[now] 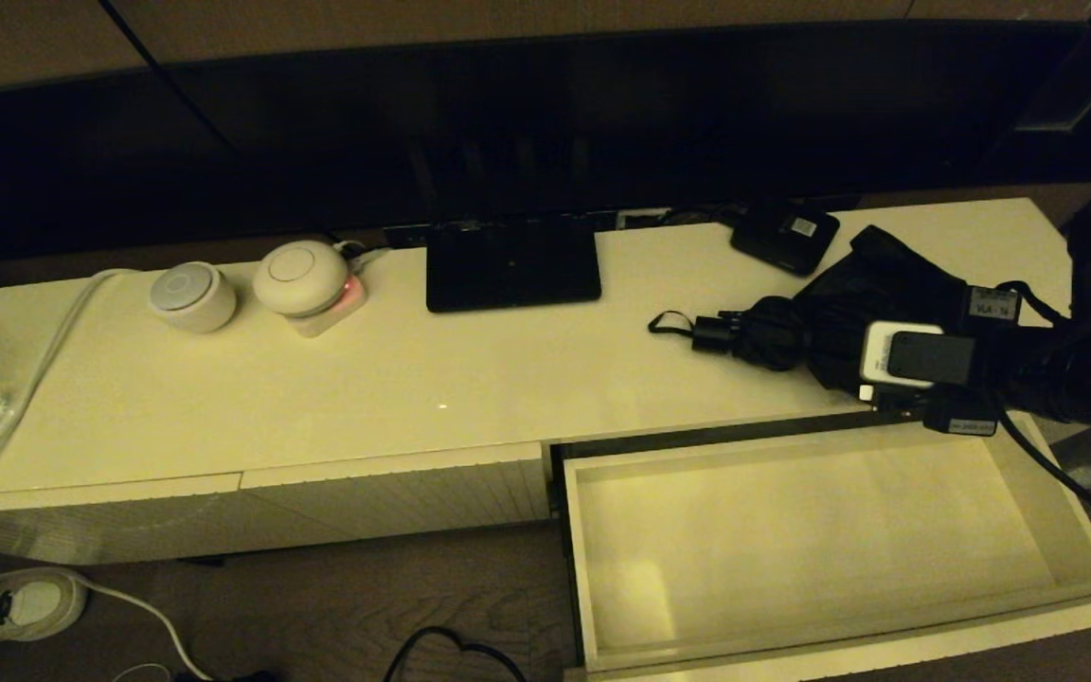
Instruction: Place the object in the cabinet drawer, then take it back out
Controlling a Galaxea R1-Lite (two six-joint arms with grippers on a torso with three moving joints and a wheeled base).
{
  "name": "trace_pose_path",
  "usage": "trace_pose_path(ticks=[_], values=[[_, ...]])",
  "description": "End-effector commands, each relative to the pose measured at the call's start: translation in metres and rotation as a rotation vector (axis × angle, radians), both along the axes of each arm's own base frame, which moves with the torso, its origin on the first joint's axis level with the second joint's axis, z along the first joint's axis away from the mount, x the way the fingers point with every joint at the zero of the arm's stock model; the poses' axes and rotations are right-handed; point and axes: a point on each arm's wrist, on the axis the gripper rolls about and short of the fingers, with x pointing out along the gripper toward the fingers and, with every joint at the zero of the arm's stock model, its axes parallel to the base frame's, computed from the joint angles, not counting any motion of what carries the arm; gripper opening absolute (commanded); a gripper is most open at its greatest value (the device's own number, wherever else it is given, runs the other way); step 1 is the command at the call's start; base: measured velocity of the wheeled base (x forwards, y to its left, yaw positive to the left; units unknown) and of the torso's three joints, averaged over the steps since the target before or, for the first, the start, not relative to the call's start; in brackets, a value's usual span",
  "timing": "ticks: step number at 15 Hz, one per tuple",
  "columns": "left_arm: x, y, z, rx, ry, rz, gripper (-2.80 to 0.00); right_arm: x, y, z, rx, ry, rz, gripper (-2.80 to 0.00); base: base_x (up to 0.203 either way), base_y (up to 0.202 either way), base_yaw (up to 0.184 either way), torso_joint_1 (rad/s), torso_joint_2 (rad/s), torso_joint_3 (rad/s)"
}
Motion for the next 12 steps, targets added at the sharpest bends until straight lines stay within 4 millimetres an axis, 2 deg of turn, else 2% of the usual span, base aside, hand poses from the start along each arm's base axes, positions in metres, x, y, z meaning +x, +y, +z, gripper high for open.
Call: trace_pose_path(ticks=[1,2,3,6,9,10,12], values=[[0.000,0.000,-0.001,0.000,0.003,0.000,-2.80,0.010,0.000,-0.017,-0.012,0.031,-0.001,-2.80,0.000,0.000,0.000,0.000,0.00,0.000],[0.000,0.000,-0.001,0.000,0.003,0.000,-2.80,0.009,0.000,-0.017,-0.012,0.026,-0.001,-0.07,0.000,0.000,0.000,0.000,0.00,0.000],[0.000,0.000,-0.001,0.000,0.003,0.000,-2.80,0.008,0.001,-0.015,-0.012,0.019,-0.001,0.00,0.000,0.000,0.000,0.000,0.00,0.000],[0.000,0.000,-0.001,0.000,0.003,0.000,-2.80,0.008,0.003,-0.004,-0.008,-0.014,0.002,0.00,0.000,0.000,0.000,0.000,0.00,0.000],[0.000,0.000,-0.001,0.000,0.003,0.000,-2.80,0.000,0.002,0.012,0.001,-0.067,0.003,0.00,0.000,0.000,0.000,0.000,0.00,0.000],[0.000,0.000,-0.001,0.000,0.003,0.000,-2.80,-0.006,0.001,0.019,0.005,-0.090,0.005,0.00,0.000,0.000,0.000,0.000,0.00,0.000],[0.000,0.000,-0.001,0.000,0.003,0.000,-2.80,-0.029,-0.003,0.027,0.008,-0.105,0.005,0.00,0.000,0.000,0.000,0.000,0.00,0.000]])
